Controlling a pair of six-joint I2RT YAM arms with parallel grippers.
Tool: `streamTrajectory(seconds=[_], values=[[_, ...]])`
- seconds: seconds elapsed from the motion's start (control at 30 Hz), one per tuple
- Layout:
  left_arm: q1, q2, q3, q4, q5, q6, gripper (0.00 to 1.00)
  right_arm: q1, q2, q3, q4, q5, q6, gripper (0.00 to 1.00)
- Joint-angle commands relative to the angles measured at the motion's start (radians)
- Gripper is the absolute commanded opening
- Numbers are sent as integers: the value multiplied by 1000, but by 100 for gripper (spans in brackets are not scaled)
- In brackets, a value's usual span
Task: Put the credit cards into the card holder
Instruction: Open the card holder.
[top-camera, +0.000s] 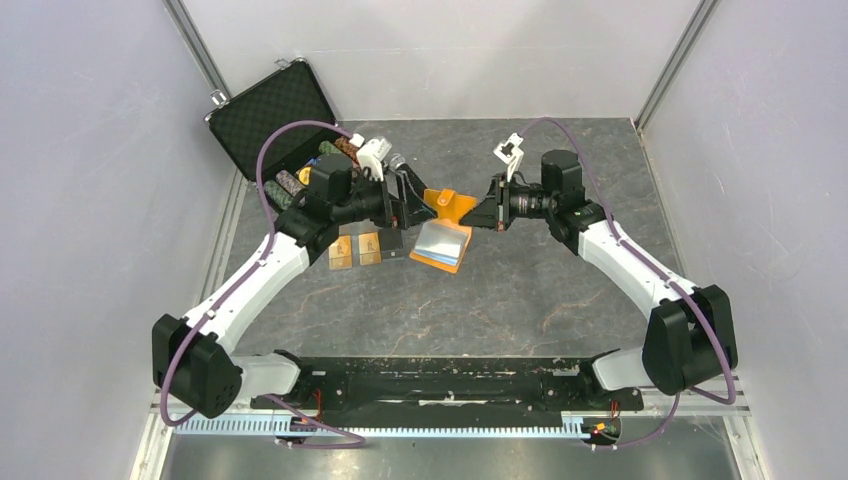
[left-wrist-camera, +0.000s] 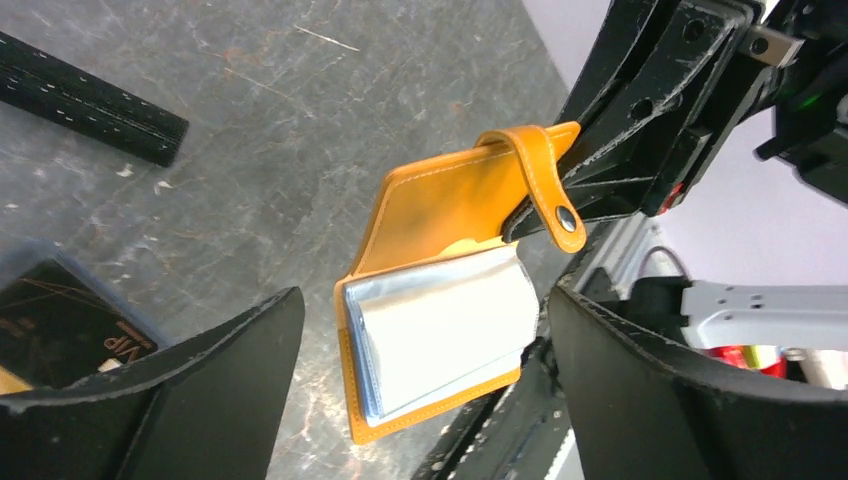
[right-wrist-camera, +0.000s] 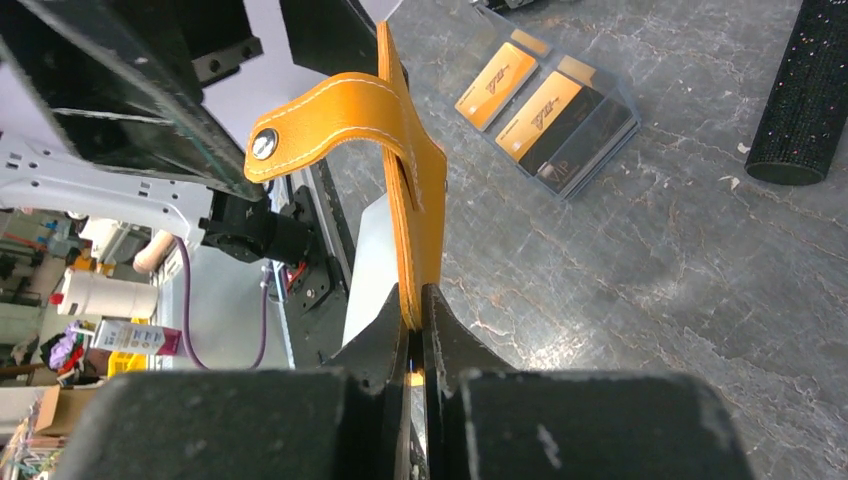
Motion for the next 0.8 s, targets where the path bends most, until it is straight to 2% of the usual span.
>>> streamTrajectory(seconds=[0.0, 0.37, 0.77], values=[[43, 19, -67, 134, 146, -178, 92, -3, -30, -14, 135, 9, 77, 0], [43, 67, -63, 53, 194, -116, 67, -9, -27, -19, 126, 21, 96, 0], [42, 35, -30, 6, 185, -91, 61, -10, -19, -23, 92, 15, 76, 0]])
